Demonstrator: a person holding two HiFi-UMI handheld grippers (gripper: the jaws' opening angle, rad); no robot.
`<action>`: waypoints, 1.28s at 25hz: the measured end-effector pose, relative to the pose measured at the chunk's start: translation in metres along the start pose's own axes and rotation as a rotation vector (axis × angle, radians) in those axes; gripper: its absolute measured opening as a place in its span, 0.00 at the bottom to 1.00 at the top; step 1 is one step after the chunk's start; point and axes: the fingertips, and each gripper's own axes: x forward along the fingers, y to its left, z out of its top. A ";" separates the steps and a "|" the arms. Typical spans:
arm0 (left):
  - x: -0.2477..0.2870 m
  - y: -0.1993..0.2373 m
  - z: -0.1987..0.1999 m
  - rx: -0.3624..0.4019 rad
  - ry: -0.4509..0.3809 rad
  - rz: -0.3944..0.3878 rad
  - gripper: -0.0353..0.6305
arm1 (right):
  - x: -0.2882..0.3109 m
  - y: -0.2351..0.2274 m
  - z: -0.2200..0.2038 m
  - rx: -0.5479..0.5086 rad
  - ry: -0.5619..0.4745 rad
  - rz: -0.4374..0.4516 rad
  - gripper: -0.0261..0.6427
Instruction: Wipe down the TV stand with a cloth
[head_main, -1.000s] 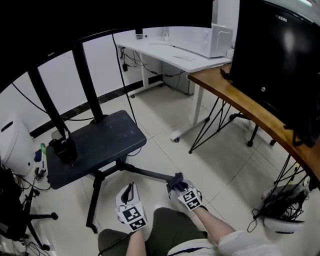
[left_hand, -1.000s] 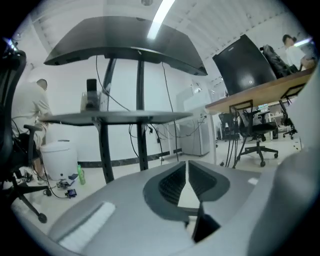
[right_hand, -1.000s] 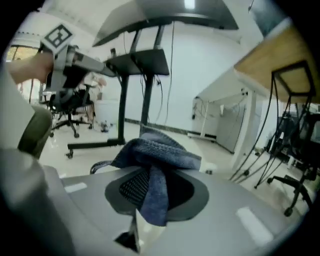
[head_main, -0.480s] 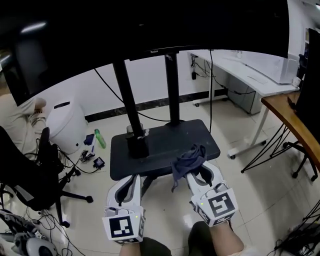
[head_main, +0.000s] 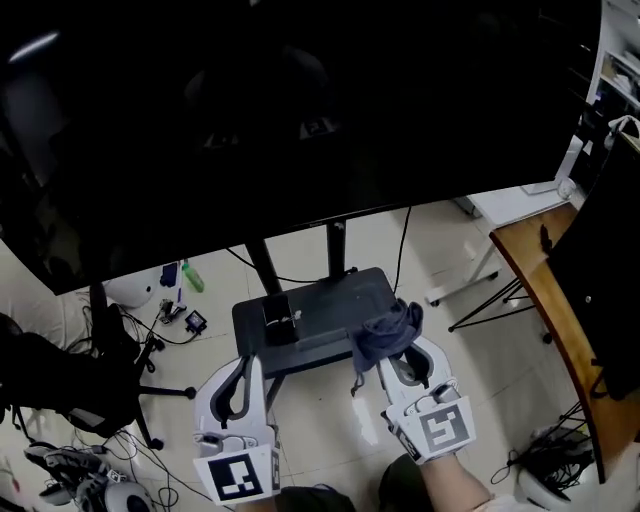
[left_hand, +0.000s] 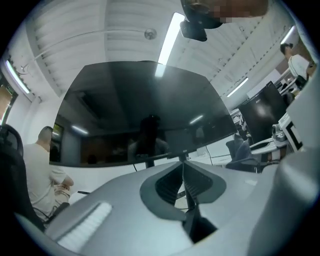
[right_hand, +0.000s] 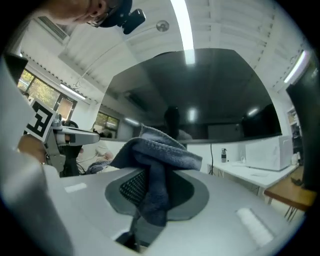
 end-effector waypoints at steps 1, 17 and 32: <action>-0.003 0.006 0.032 -0.006 0.005 0.009 0.46 | -0.003 -0.001 0.031 0.012 0.030 -0.001 0.17; -0.156 0.039 0.466 -0.108 0.179 -0.030 0.46 | -0.147 0.044 0.518 -0.010 -0.012 0.076 0.17; -0.314 0.041 0.554 -0.108 0.124 -0.009 0.46 | -0.285 0.127 0.621 -0.027 -0.114 0.081 0.17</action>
